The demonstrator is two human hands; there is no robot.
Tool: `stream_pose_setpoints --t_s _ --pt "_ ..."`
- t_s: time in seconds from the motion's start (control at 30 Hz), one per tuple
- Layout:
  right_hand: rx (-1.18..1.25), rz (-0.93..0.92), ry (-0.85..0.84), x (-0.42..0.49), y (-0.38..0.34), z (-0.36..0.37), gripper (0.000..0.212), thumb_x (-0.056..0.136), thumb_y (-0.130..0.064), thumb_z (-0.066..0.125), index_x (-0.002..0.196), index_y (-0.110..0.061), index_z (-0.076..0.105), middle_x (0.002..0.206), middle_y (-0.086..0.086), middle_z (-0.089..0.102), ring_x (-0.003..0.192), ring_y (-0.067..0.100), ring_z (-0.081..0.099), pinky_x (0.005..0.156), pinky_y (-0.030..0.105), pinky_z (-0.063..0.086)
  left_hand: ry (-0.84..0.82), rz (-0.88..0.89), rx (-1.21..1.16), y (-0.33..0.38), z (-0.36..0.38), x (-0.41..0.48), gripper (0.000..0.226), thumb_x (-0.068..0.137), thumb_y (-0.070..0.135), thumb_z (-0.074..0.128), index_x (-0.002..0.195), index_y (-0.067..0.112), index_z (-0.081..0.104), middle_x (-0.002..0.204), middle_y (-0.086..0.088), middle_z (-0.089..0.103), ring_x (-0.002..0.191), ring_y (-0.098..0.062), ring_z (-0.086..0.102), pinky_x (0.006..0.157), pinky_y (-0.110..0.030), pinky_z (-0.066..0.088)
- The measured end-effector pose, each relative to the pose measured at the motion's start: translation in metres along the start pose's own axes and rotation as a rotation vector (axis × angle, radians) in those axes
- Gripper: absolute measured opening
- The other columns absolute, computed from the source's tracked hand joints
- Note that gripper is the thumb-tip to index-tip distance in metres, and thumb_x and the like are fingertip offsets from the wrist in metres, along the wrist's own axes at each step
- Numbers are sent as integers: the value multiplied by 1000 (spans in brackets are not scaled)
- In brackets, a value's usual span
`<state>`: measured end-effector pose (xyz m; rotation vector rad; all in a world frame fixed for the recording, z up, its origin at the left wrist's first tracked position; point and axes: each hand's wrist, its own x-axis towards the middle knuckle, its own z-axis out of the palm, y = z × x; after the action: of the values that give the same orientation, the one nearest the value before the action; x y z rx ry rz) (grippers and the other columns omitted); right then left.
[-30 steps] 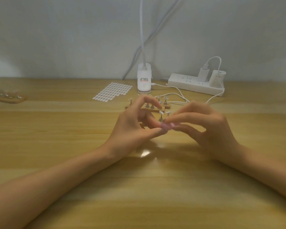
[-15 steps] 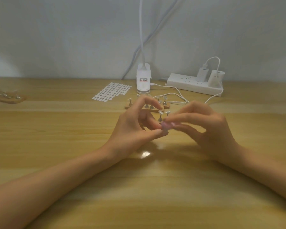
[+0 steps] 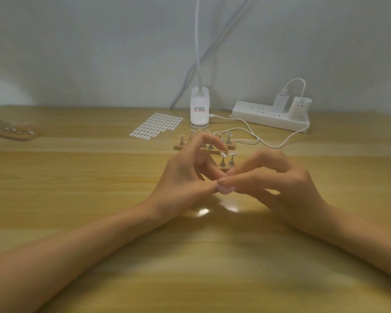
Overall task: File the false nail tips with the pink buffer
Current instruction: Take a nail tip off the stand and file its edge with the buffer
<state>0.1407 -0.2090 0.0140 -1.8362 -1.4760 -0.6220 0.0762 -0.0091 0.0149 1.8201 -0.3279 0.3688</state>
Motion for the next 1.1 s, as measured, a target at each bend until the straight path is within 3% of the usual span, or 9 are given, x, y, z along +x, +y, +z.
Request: stream_pose_setpoints --t_s 0.1,0.2,0.33,0.47,0.67,0.77,0.9,1.0,1.1 --pt "22 86 30 1 3 -3 20 89 -11 73 109 -12 75 93 10 69 87 23 68 76 45 54 13 -11 -21 -2 -1 0 46 76 8 86 109 21 58 67 7 71 58 0 63 54 -11 42" --pt "31 14 14 1 0 -1 19 91 -13 73 110 -17 72 95 6 69 90 16 67 80 39 54 2 4 -14 1 0 0 46 74 19 87 109 23 57 66 9 70 60 0 64 56 -11 43" --pt "22 78 33 1 3 -3 22 88 -9 72 110 -14 74 93 10 69 86 23 68 76 44 53 14 -10 -11 0 0 0 46 76 8 87 107 23 57 66 8 70 59 -1 64 55 -12 43" --pt "25 -11 -8 0 -1 0 19 91 -14 72 110 -18 74 95 6 69 90 21 69 79 44 53 4 -9 12 0 0 0 48 72 14 88 108 23 57 66 7 70 61 -3 64 54 -14 43" --pt "6 -3 -13 -1 0 -1 17 92 -14 72 108 -15 76 94 5 68 89 22 68 78 46 53 -4 -2 10 2 0 0 49 72 20 89 109 23 57 66 8 71 61 -2 65 54 -13 43" --pt "4 78 10 1 2 -4 19 89 -8 73 108 -10 76 92 11 68 85 26 67 75 46 53 10 -22 -4 0 -1 1 46 75 11 87 108 22 57 66 8 70 60 -2 64 55 -13 43" --pt "-16 -14 -3 0 -1 -1 16 92 -15 71 108 -17 75 96 4 70 90 19 67 79 44 52 0 -2 3 3 1 -1 46 71 26 86 107 24 57 65 9 69 59 -1 63 54 -12 42" --pt "-17 66 33 1 1 -4 20 89 -11 74 109 -14 74 93 9 70 87 23 68 76 49 53 17 -5 19 3 0 -1 45 73 18 87 107 24 58 65 7 69 60 -3 63 55 -14 43" --pt "-10 -11 -8 0 -3 -1 16 91 -14 73 107 -14 76 93 7 69 88 21 68 80 43 52 16 0 9 4 1 -1 46 71 26 87 106 25 57 64 10 68 60 -3 63 55 -14 43"
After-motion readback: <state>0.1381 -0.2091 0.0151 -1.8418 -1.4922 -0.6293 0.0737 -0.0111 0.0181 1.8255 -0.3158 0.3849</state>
